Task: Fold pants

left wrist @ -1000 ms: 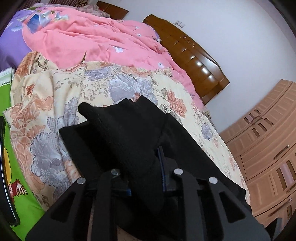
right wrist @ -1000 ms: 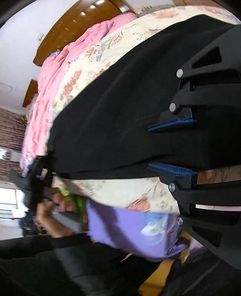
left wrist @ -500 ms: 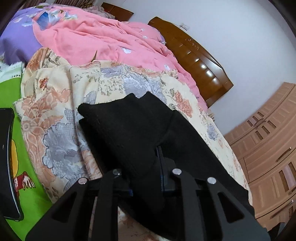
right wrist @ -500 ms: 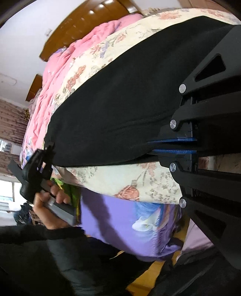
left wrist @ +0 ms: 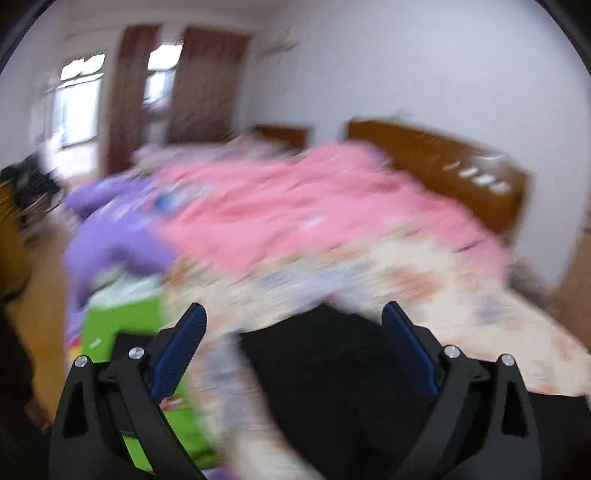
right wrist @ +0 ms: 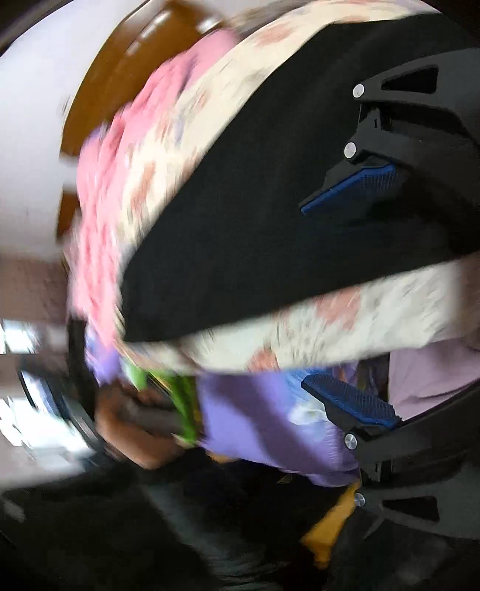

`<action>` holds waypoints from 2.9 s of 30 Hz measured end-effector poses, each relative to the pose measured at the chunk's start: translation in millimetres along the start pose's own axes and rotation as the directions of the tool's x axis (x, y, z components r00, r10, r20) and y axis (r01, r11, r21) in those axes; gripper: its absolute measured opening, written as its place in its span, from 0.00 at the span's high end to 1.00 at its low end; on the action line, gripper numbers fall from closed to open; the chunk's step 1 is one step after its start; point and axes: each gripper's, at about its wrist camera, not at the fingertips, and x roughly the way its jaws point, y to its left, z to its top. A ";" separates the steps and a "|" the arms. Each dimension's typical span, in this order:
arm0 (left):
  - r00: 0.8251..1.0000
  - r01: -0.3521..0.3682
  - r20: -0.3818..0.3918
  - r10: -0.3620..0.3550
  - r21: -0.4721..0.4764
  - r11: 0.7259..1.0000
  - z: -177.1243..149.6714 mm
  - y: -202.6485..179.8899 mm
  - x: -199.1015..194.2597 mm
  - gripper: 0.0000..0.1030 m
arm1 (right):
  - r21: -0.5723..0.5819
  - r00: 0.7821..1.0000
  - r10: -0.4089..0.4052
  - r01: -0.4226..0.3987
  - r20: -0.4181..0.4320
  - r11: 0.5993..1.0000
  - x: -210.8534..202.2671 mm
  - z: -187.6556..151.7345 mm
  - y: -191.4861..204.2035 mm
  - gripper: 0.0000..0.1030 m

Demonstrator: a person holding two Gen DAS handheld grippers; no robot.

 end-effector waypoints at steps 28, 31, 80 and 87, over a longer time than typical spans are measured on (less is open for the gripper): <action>0.593 0.795 -0.624 -0.510 0.351 0.495 -131.5 -416.5 -12.4 0.06 | 0.385 0.907 -0.252 0.378 -0.338 0.842 -119.4 -124.1 -172.5 0.14; 0.577 0.812 -0.639 -0.509 0.383 0.440 -131.8 -439.6 -28.4 0.06 | 0.407 0.949 -0.183 0.278 -0.257 0.870 -91.1 -93.6 -166.6 0.14; 0.672 0.726 -0.577 -0.464 0.391 0.566 -167.1 -256.5 -118.3 0.03 | 0.488 0.872 -0.414 0.490 -0.262 0.723 -183.9 -189.2 -94.8 0.06; 0.751 0.590 -0.541 -0.379 0.291 0.753 -156.1 -170.6 -32.4 0.03 | 0.535 0.898 -0.357 0.439 -0.256 0.722 -121.8 -169.9 -111.2 0.05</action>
